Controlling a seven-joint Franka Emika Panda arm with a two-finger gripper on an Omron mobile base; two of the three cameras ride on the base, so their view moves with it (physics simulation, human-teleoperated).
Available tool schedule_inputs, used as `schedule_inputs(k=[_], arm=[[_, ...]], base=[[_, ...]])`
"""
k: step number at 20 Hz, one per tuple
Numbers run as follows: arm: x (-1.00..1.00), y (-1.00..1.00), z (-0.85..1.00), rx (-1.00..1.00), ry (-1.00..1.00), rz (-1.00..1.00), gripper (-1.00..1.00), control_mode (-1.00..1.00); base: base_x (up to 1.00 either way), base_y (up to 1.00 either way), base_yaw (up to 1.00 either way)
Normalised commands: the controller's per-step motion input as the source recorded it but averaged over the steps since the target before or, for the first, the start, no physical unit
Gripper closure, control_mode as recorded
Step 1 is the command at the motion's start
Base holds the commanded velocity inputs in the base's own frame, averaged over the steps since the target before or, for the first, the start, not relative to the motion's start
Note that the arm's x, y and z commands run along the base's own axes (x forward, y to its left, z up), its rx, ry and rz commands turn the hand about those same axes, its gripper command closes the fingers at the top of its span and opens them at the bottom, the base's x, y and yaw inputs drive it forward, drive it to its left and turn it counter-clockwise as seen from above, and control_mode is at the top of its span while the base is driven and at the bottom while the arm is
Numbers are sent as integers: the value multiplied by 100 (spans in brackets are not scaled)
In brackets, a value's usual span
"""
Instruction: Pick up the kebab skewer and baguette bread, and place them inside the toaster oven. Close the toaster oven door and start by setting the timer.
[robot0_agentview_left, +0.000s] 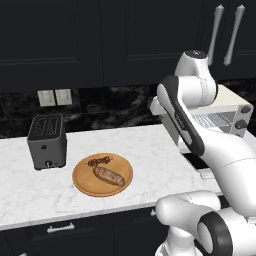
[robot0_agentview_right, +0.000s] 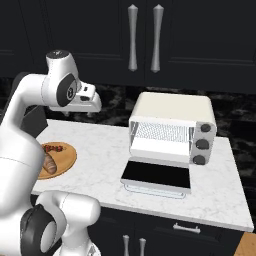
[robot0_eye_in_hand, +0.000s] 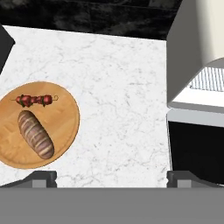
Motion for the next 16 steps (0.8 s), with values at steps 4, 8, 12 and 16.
schedule_inputs(k=[4, 8, 12, 16], arm=[[-29, -20, -9, 3, -8, 2, -100, -100], [-21, -93, -1, 12, -24, 33, -100, -100], [-6, -100, -3, 8, -25, 52, -100, -100], [0, -97, -15, 0, -29, 69, -100, -100]], base=[[0, 0, 0], [0, 0, 0], [0, 0, 0], [0, 0, 0]])
